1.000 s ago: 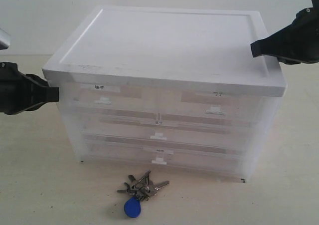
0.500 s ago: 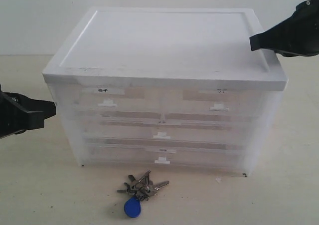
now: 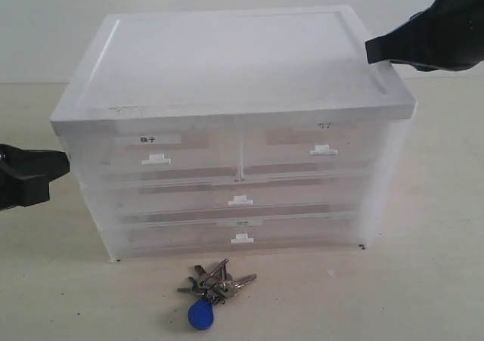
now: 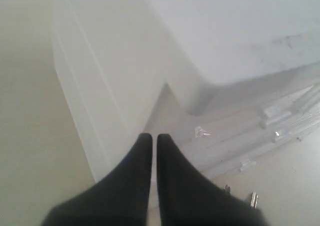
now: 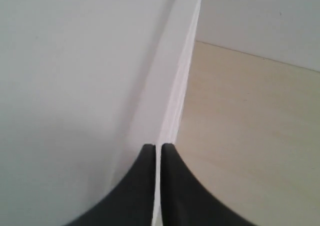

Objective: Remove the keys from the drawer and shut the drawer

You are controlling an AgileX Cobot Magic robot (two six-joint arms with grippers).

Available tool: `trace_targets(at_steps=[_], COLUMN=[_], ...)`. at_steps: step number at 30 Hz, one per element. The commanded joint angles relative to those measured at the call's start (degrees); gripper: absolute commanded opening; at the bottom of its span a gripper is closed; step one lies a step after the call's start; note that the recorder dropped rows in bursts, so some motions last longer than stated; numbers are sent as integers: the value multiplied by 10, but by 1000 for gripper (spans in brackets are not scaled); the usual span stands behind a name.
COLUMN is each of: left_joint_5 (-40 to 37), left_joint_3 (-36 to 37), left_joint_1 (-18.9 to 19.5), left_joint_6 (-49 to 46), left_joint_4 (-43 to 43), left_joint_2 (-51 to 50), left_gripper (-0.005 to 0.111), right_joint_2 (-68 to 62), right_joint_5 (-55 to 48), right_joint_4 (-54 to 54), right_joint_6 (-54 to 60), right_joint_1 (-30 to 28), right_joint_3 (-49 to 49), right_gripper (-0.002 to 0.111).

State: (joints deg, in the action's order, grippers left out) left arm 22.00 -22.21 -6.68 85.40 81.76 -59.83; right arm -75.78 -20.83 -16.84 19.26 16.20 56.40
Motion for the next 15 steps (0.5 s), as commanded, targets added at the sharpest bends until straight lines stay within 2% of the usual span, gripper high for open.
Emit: trace_targets(at_steps=[1,4,8,11,15], left_joint_5=[-10,-42,-33,-25,-6], left_joint_3=[1,1,3,3,3], left_joint_1=[-5,-5,-5,-5,-5], left_joint_6=[-8,5,8,8,31], left_joint_4=[-14,-14,-14,-2,31], left_joint_2=[50,126,259,379,463], left_gripper=[5,5,5,5,5], right_joint_2=[59,128,257,386,509], right_joint_5=[-32,-54,-83,-61,-37], right_joint_4=[7,39,41,41,41], right_joint_6=[-12,-31,-40,-50,-55], right_joint_1=[10,10,10,10,10], right_joint_3=[2,2,1,-45,-100], right_gripper=[0,0,0,0,0])
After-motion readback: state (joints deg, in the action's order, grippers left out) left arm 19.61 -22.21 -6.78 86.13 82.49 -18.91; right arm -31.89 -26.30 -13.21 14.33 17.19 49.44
